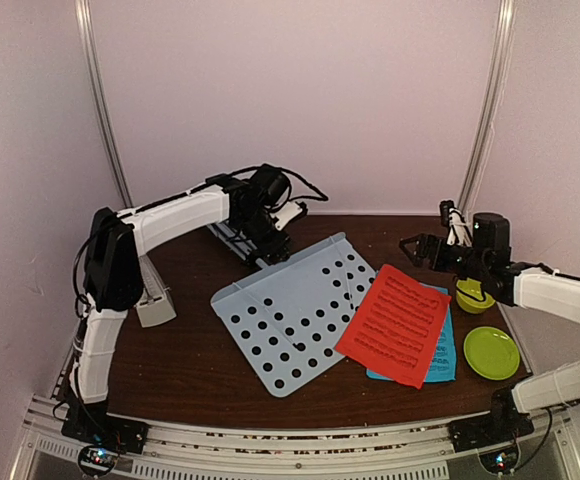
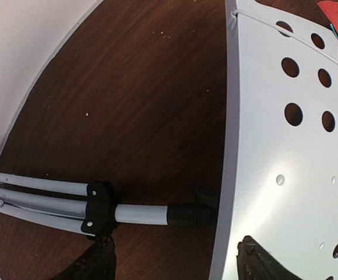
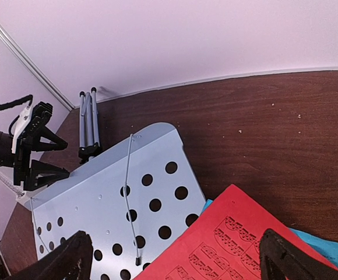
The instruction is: Set up the instrument practice props
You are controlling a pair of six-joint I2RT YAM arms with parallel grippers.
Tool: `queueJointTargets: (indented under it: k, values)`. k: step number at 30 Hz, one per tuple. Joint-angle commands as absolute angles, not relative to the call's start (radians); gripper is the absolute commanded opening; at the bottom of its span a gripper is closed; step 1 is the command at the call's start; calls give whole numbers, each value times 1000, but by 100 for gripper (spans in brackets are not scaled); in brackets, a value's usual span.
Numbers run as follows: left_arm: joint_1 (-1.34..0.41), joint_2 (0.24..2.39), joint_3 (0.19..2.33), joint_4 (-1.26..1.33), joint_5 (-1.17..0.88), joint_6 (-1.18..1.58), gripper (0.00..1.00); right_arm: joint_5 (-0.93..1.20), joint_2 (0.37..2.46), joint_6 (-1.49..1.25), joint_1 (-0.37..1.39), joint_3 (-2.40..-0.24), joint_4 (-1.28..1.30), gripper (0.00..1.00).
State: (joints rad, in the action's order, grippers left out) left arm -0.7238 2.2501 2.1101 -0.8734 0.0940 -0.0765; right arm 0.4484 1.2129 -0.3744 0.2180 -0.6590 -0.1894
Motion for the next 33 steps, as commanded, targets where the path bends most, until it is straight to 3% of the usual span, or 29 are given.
queueJointTargets:
  k: [1, 16, 25, 33]
  values:
    - [-733, 2318, 2191, -896, 84, -71, 71, 438, 1230, -393, 213, -643, -203, 100]
    - [-734, 2394, 2234, -937, 90, -62, 41, 456, 1337, -430, 240, -657, -187, 100]
    - [-733, 2371, 2221, -963, 100, -58, 9, 483, 1368, -430, 284, -644, -203, 100]
    - [-729, 2293, 2203, -962, 149, -32, 0, 501, 1404, -431, 339, -627, -215, 100]
